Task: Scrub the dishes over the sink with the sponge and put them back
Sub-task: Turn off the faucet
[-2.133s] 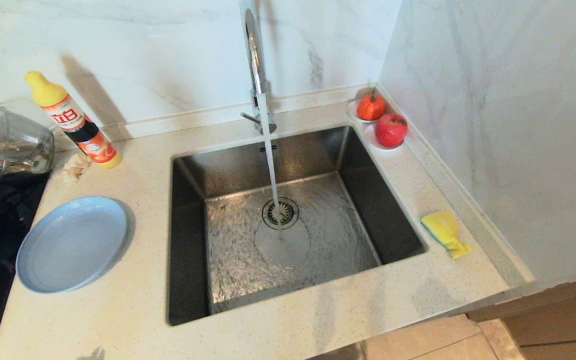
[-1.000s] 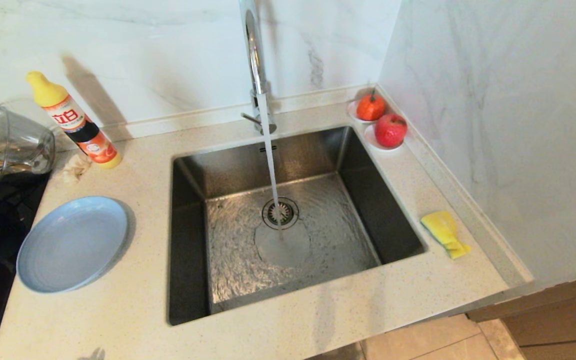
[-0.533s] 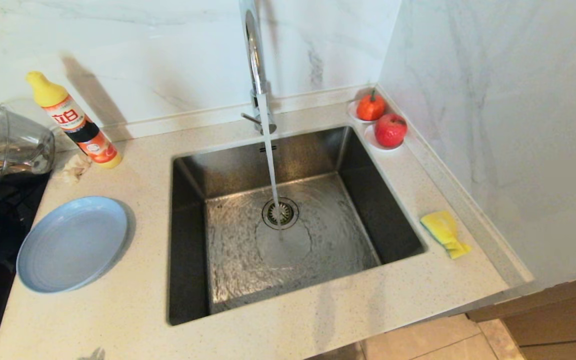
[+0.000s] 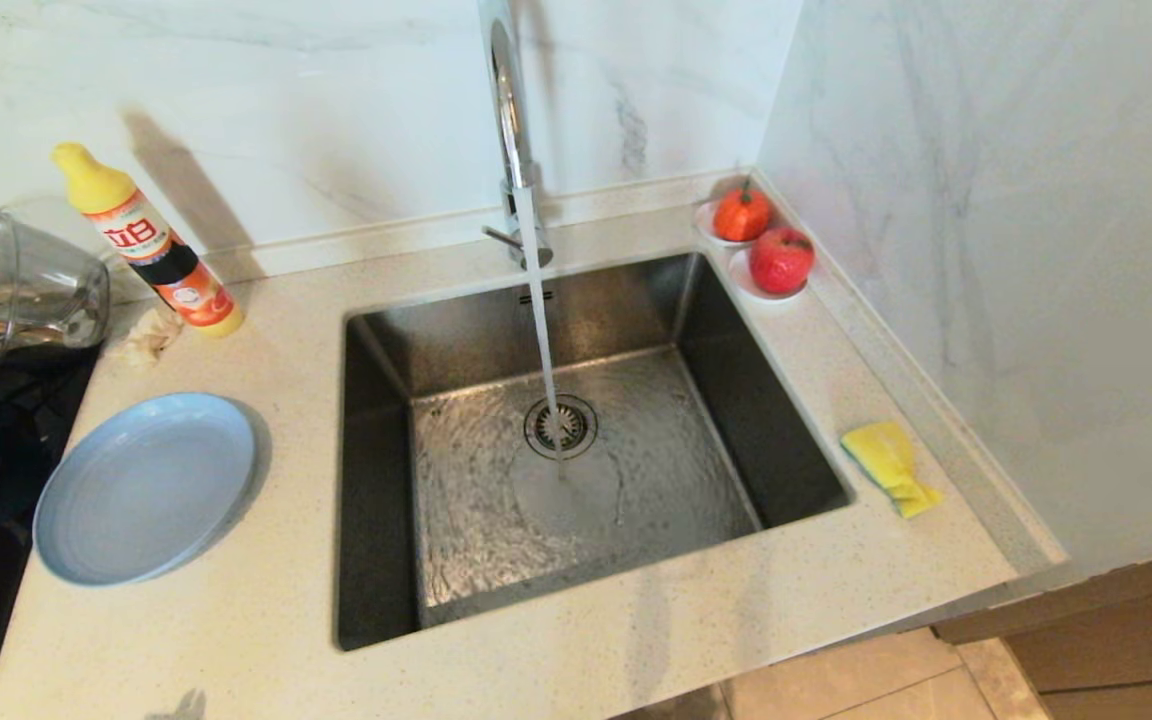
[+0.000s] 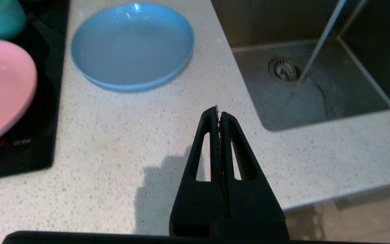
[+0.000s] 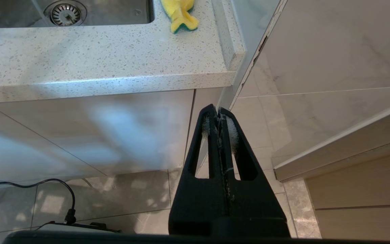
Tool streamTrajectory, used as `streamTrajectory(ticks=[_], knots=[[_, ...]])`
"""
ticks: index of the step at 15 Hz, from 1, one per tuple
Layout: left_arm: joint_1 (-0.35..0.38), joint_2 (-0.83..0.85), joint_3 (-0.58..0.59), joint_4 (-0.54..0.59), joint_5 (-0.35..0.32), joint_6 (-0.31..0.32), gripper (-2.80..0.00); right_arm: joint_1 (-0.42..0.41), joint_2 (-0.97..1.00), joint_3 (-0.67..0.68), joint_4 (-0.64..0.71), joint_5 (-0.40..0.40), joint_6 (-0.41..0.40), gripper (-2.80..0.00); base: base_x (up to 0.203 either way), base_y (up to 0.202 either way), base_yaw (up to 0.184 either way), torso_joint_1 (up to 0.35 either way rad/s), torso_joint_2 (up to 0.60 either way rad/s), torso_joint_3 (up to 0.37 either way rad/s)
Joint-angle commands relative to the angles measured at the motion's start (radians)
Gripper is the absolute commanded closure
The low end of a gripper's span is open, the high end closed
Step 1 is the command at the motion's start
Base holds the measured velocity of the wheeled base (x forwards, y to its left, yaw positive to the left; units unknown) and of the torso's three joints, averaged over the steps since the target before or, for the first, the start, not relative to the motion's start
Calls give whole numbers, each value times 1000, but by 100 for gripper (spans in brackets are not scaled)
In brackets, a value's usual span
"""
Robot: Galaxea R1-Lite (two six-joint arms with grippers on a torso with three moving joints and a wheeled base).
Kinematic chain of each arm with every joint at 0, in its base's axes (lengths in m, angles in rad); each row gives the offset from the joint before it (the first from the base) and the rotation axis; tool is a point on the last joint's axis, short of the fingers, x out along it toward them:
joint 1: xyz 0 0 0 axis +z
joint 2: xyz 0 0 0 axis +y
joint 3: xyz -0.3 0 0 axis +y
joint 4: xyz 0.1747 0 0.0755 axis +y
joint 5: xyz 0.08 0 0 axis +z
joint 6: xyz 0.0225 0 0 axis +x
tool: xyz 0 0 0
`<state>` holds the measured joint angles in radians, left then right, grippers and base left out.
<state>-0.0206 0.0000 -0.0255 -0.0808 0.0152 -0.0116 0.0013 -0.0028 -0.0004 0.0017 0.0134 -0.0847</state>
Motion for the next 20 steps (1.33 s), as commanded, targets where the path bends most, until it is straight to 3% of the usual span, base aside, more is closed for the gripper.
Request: streamTrajectory(ticks=[1, 3, 5, 9, 12, 14, 17, 20], knots=[[0, 24, -206, 90, -44, -8, 0, 0, 1, -1, 0, 0, -1, 0, 0, 0, 0, 0, 0, 0], [0, 127, -402, 214, -133, -20, 0, 0, 1, 0, 0, 0, -1, 0, 0, 0, 0, 0, 0, 0], [0, 347, -517, 261, -191, -54, 0, 0, 1, -1, 0, 0, 0, 0, 0, 0, 0, 0, 0, 0], [-2, 827, -718, 262, -301, -160, 0, 0, 1, 0, 0, 0, -1, 0, 0, 0, 0, 0, 0, 0], [-7, 1157, -889, 256, -470, -271, 0, 0, 1, -1, 0, -1, -1, 0, 0, 0, 0, 0, 0, 0], [-29, 1346, -1009, 253, -546, -350, 0, 0, 1, -1, 0, 0, -1, 0, 0, 0, 0, 0, 0, 0], [-77, 1550, -1130, 235, -595, -419, 0, 0, 1, -1, 0, 0, -1, 0, 0, 0, 0, 0, 0, 0], [-126, 1666, -1158, 165, -610, -468, 0, 0, 1, -1, 0, 0, -1, 0, 0, 0, 0, 0, 0, 0]])
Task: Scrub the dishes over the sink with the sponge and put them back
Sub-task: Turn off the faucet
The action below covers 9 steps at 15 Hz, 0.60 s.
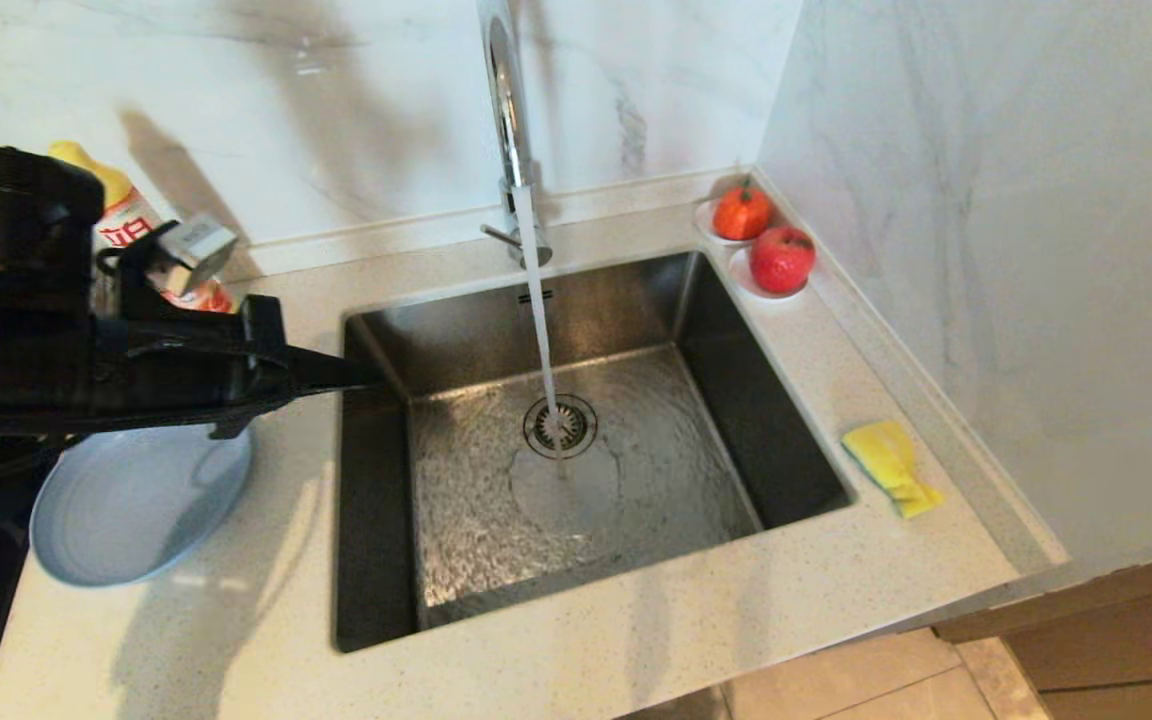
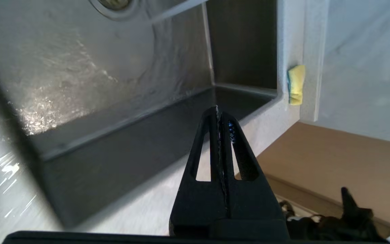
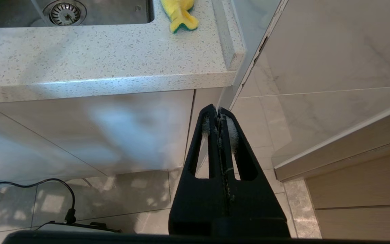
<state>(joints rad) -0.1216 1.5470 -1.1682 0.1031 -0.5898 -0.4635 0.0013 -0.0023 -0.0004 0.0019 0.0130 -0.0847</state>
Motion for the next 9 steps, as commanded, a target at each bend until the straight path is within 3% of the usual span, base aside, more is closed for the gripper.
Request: streamTrajectory(ticks=[1, 5, 9], knots=[[-40, 145, -16, -43, -7, -37, 0, 0, 1, -1, 0, 1, 0, 0, 0, 0, 0, 0, 0, 0], [-68, 236, -44, -211, -7, -170, 0, 0, 1, 0, 0, 1, -1, 0, 0, 0, 0, 0, 0, 0], [-69, 293, -123, -227, -5, -192, 0, 0, 1, -1, 0, 1, -1, 0, 0, 0, 0, 0, 0, 0]])
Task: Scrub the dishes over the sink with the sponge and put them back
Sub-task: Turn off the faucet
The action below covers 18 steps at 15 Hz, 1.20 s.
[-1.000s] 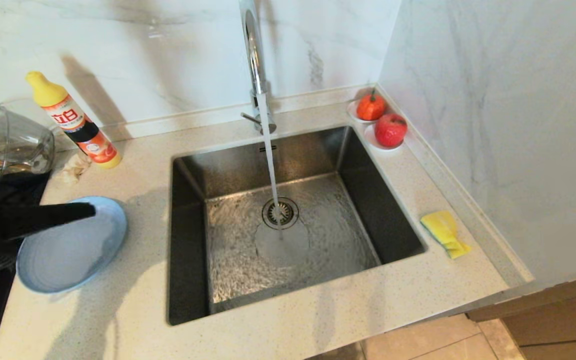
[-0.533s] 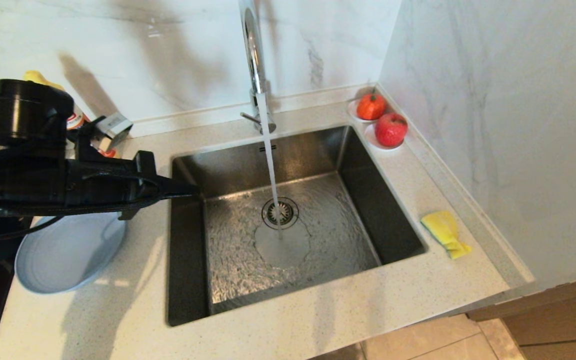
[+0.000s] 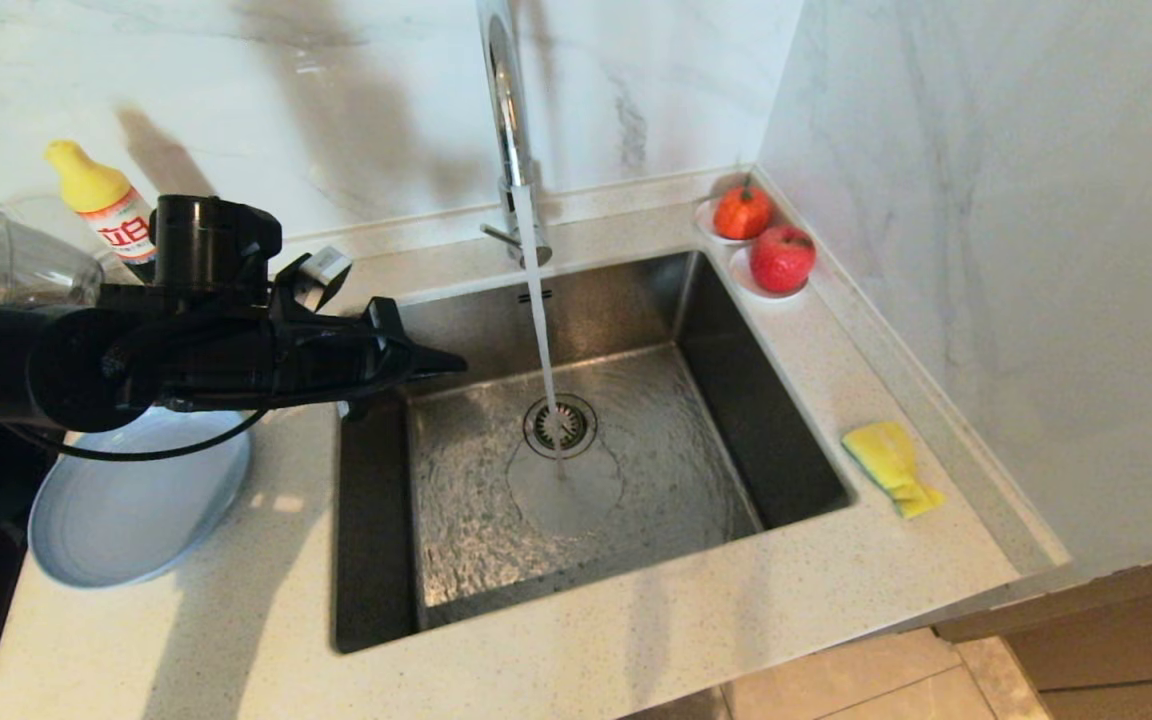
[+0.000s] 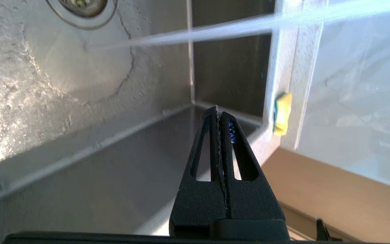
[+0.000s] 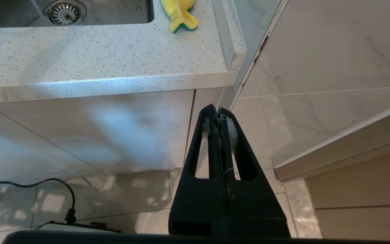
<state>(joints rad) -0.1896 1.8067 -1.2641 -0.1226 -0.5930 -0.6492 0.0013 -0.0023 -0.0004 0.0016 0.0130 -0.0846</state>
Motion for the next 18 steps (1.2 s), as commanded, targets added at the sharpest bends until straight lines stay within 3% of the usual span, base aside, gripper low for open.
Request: streamTrajectory(ticks=[1, 5, 9, 15, 18], knots=[[-1, 44, -52, -4, 1, -19, 0, 0, 1, -1, 0, 1, -1, 0, 0, 0, 0, 0, 0, 0], [-1, 73, -111, -157, 5, -166, 0, 0, 1, 0, 0, 1, -1, 0, 0, 0, 0, 0, 0, 0], [-1, 113, -167, -166, 11, -173, 0, 0, 1, -1, 0, -1, 0, 0, 0, 0, 0, 0, 0, 0], [-1, 177, -256, -167, 73, -173, 0, 0, 1, -1, 0, 1, -1, 0, 0, 0, 0, 0, 0, 0], [-1, 194, -307, -167, 73, -206, 0, 0, 1, -1, 0, 1, -1, 0, 0, 0, 0, 0, 0, 0]])
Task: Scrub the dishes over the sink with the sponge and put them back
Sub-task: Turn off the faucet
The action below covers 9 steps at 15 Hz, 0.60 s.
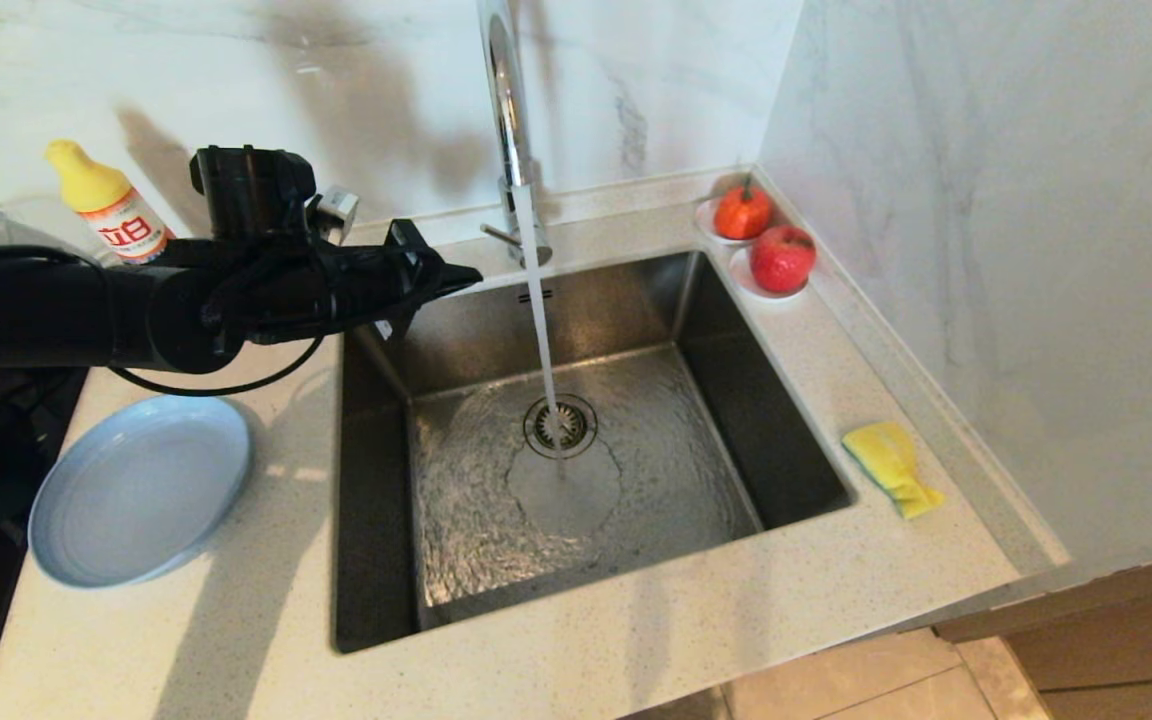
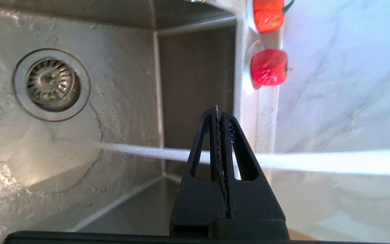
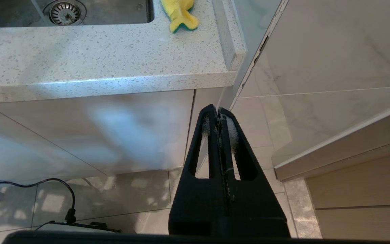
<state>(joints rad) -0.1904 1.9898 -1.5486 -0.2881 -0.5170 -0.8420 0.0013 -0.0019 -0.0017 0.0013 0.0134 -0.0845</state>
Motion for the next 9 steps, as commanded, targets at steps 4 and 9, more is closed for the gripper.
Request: streamTrajectory(ticks=[4, 9], knots=[[-3, 59, -74, -3, 29, -19, 0, 0, 0, 0, 0, -1, 0, 0, 0, 0, 0, 0, 0, 0], [-6, 111, -144, -25, 60, -59, 0, 0, 0, 1, 0, 0, -1, 0, 0, 0, 0, 0, 0, 0]])
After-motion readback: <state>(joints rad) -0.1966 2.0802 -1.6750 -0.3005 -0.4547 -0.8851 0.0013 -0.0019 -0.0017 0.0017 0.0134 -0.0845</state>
